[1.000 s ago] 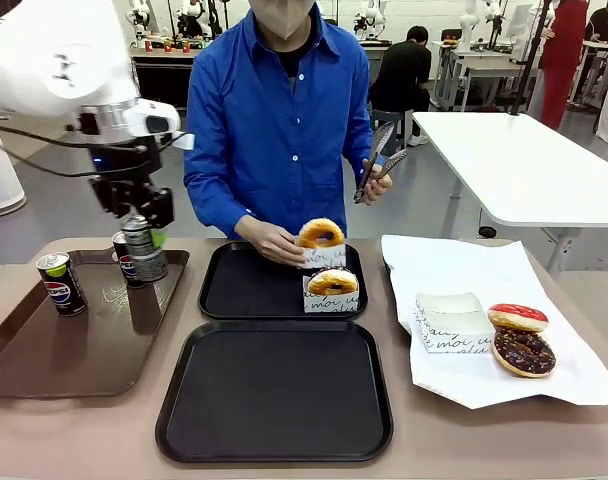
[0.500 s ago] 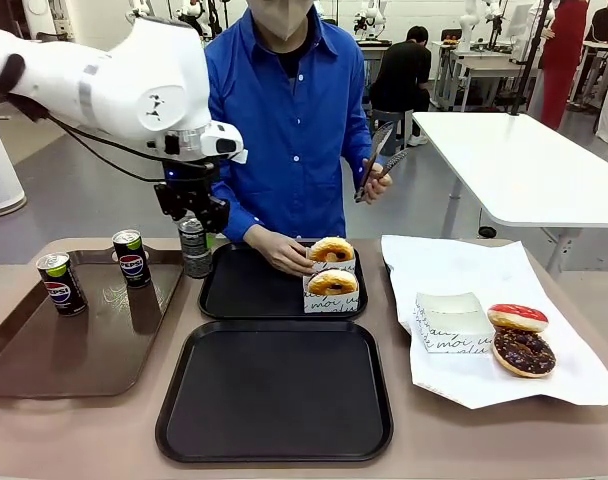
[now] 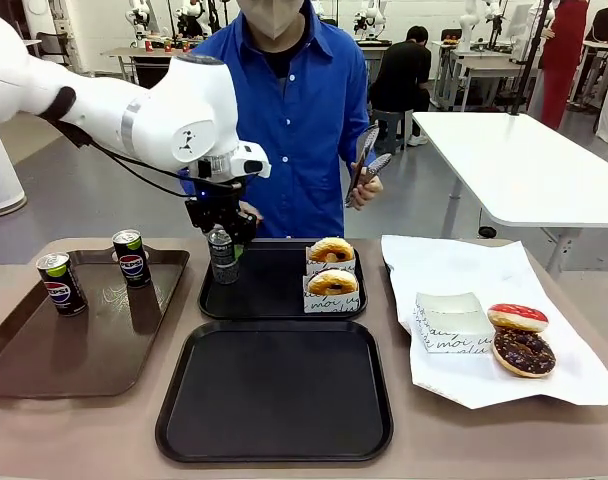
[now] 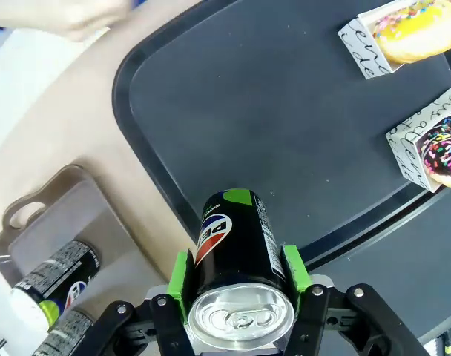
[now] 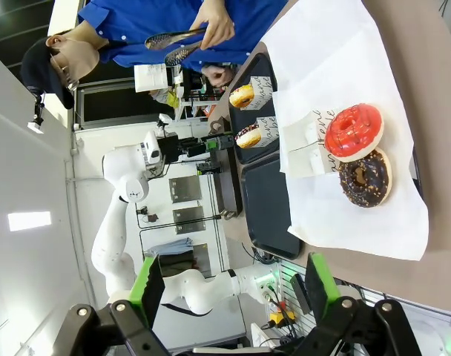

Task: Set up donuts and drinks on trays.
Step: Pick up one Pepsi coke and place it on the Flat Tray.

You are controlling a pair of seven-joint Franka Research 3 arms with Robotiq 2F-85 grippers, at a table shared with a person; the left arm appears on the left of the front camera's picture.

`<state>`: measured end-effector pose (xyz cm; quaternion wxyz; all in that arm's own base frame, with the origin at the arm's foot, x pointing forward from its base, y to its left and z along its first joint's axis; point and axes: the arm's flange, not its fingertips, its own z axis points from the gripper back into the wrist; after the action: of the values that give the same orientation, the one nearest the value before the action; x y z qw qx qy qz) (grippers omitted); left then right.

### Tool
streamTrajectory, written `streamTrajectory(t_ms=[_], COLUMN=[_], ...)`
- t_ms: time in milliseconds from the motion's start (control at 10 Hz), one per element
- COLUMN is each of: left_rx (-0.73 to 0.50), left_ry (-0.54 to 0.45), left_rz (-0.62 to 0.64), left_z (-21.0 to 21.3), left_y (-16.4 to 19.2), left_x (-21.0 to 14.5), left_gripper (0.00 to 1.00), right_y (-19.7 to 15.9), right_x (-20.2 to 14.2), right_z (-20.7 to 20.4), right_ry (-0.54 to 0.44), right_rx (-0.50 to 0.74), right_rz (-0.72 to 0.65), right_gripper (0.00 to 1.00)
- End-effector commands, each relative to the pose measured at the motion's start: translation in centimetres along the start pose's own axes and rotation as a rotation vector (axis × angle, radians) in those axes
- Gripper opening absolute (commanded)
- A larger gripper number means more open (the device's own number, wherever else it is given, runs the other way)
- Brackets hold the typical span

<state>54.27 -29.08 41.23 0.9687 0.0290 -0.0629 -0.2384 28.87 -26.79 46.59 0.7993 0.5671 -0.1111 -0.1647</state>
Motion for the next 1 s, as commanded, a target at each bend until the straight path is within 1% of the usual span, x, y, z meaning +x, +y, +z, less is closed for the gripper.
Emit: streamTrajectory(t_ms=[0, 200, 300, 400, 500, 600, 700, 800, 900], left_rx=[0.028, 0.022, 0.019, 0.015, 0.012, 0.005, 0.0, 0.003, 0.004], left_ry=[-0.012, 0.003, 0.017, 0.024, 0.033, 0.042, 0.05, 0.044, 0.037], left_rz=[0.019, 0.001, -0.004, -0.009, -0.01, -0.006, 0.003, 0.003, 0.013], left_z=[-0.6, -1.6, -1.9, -2.0, -2.1, -2.1, -1.9, -1.2, 0.0], left_y=[-0.1, -0.4, -0.5, -0.6, -0.6, -0.6, -0.6, -0.4, -0.1], left_x=[0.2, -0.1, -0.2, -0.2, -0.2, -0.3, -0.6, -1.4, -2.2], left_gripper=[0.59, 0.59, 0.67, 0.7, 0.79, 0.86, 0.96, 1.0, 1.0], right_y=[0.0, 0.0, 0.0, 0.0, 0.0, 0.0, 0.0, 0.0, 0.0], right_x=[0.0, 0.0, 0.0, 0.0, 0.0, 0.0, 0.0, 0.0, 0.0], right_z=[-0.1, -0.1, -0.1, -0.1, -0.1, -0.1, -0.1, -0.1, -0.1], right_ry=[-0.006, -0.006, -0.006, -0.006, -0.006, -0.006, -0.006, -0.006, -0.006], right_rx=[0.021, 0.021, 0.021, 0.021, 0.021, 0.021, 0.021, 0.021, 0.021], right_rz=[0.006, 0.006, 0.006, 0.006, 0.006, 0.006, 0.006, 0.006, 0.006], right_gripper=[1.0, 1.0, 1.0, 1.0, 1.0, 1.0, 1.0, 1.0, 1.0])
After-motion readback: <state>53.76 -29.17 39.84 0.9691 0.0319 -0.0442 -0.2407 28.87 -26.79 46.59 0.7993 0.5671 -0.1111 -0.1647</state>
